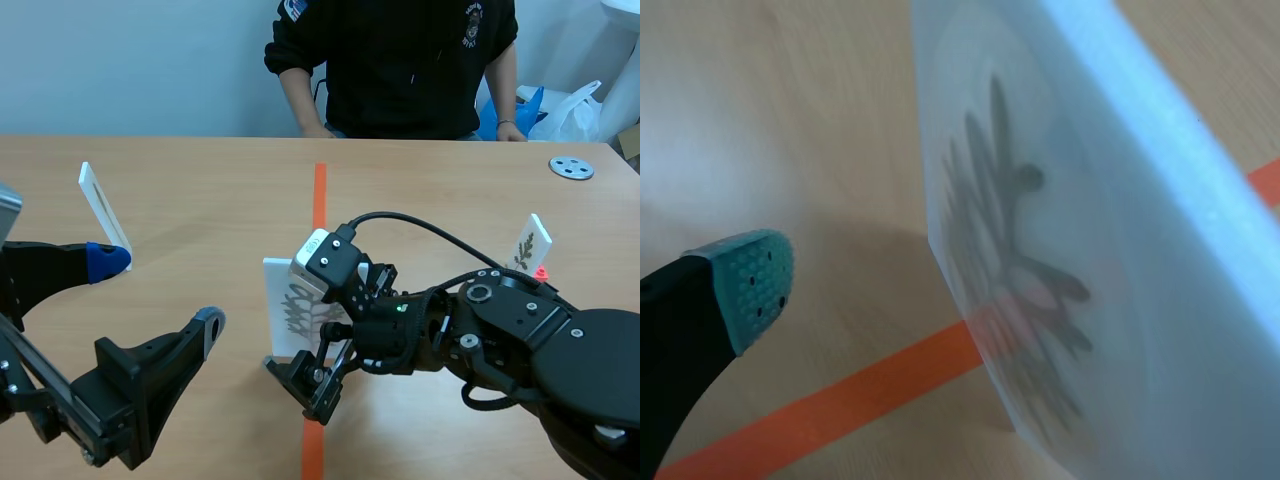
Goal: Sort the leaf by its shape. The table is split by an orange tape line. A compound leaf with several leaflets goes to the left side, a simple leaf with one blade goes to the right side. Return to the home posture when a red brick is placed on the table.
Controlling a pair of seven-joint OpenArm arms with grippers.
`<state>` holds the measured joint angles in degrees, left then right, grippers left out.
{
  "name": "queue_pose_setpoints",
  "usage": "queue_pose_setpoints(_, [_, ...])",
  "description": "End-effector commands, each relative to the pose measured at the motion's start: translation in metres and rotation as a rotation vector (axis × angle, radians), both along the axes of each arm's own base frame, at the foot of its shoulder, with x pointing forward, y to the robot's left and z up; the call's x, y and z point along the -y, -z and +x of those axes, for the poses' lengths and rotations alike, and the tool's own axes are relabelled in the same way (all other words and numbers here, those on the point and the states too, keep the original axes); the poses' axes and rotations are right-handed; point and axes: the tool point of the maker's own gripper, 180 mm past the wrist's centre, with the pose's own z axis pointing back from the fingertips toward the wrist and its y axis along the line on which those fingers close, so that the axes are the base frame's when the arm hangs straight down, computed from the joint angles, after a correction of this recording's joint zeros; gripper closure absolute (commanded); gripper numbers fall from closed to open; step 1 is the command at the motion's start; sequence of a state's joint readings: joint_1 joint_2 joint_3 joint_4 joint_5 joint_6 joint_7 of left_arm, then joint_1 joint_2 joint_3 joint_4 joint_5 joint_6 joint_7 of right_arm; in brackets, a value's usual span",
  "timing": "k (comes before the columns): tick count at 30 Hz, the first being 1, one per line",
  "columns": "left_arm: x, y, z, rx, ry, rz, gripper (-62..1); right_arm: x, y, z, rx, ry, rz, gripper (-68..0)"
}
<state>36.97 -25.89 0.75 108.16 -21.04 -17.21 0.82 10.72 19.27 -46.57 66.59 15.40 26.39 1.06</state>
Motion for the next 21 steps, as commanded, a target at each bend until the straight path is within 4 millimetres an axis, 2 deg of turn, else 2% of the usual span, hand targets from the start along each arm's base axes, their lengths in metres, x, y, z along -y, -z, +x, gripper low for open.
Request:
queue_pose_setpoints(1, [0.0015,-0.0079,0.0015,0.023,0.001,-0.021,-62.3,0.0016,-0.0138,0.0088,0.037,0.006,0.024,-46.5])
queue_pose_setpoints(4, [0.0015,-0.0079,0.0015,0.023,0.001,-0.021,-62.3,0.0032,-0.0144,0.0092,0.041,0.006,0.026,-41.3])
queue_pose_setpoints(12, [0.0015,-0.0080,0.0015,0.023,0.001,-0.021,-62.3,0.0087,-0.0171,0.0103,0.055,0.004,0.035,-40.4])
queue_pose_setpoints(16, [0.0015,-0.0080,0.0015,0.023,0.001,-0.021,-62.3,0.0095,-0.0172,0.0100,0.055,0.001,0.033,-32.1])
queue_pose_setpoints(21, [0.0015,-0.0080,0.0015,0.023,0.001,-0.021,-62.3,0.0078,-0.0202,0.0103,0.062,-0.002,0.038,-25.7])
